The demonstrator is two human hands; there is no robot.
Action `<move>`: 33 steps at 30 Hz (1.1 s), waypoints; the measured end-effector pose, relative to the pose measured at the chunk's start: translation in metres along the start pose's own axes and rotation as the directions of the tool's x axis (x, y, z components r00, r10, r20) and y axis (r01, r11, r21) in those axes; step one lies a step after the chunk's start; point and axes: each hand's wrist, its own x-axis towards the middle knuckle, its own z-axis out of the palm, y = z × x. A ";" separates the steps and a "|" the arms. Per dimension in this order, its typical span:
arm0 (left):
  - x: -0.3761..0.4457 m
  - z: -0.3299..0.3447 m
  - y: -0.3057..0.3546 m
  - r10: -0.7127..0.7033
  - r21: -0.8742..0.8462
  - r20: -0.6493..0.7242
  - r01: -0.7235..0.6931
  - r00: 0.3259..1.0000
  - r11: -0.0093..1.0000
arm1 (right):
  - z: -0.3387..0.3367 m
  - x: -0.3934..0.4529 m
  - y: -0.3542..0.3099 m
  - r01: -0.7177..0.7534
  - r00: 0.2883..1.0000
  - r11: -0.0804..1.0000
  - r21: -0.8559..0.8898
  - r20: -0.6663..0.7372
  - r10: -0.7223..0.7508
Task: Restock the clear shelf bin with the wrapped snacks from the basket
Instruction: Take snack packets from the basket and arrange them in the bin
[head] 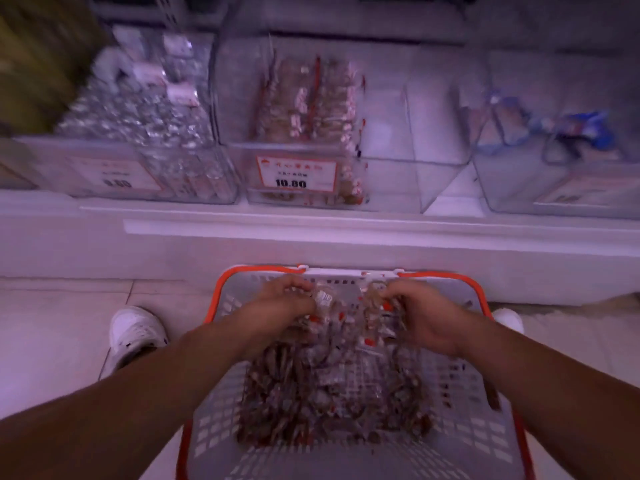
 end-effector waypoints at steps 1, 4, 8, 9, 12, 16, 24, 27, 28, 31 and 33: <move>-0.014 0.003 0.015 0.039 -0.035 0.006 -0.039 0.999 0.999 | 0.010 -0.016 -0.011 0.064 0.998 0.996 0.067 0.013 -0.065; -0.057 0.015 0.043 0.154 -0.147 -0.001 -0.152 0.988 0.977 | 0.039 -0.057 -0.029 0.211 0.971 0.949 0.235 0.062 -0.232; -0.093 0.033 0.050 0.194 -0.186 -0.003 -0.191 0.981 0.964 | 0.067 -0.080 -0.019 0.330 0.938 0.904 0.273 0.008 -0.345; -0.095 0.036 0.049 0.180 -0.191 -0.008 -0.178 0.984 0.965 | 0.072 -0.080 -0.016 0.354 0.932 0.896 0.268 -0.017 -0.363; -0.086 0.040 0.048 0.068 -0.222 -0.038 -0.075 0.997 0.972 | 0.082 -0.070 -0.008 0.376 0.927 0.897 0.232 -0.099 -0.362; -0.073 0.048 0.047 0.003 -0.170 0.014 0.000 1.000 0.985 | 0.084 -0.055 -0.005 0.369 0.924 0.910 0.191 -0.178 -0.337; -0.060 0.041 0.047 0.004 -0.429 -0.029 -0.017 1.000 0.903 | 0.075 -0.049 -0.024 0.458 0.871 0.874 0.160 -0.279 -0.405; -0.053 0.033 0.045 0.044 -0.461 -0.151 -0.110 0.988 0.881 | 0.066 -0.050 -0.030 0.467 0.857 0.869 0.161 -0.325 -0.400; -0.050 0.031 0.040 0.060 -0.439 -0.189 -0.139 0.980 0.888 | 0.065 -0.052 -0.030 0.457 0.865 0.874 0.165 -0.312 -0.394; -0.041 0.027 0.023 0.118 -0.256 -0.299 -0.199 0.947 0.946 | 0.064 -0.053 -0.027 0.411 0.899 0.890 0.196 -0.252 -0.359; -0.035 0.023 0.014 0.249 0.029 -0.354 -0.256 0.901 0.966 | 0.064 -0.052 -0.023 0.391 0.909 0.900 0.193 -0.233 -0.345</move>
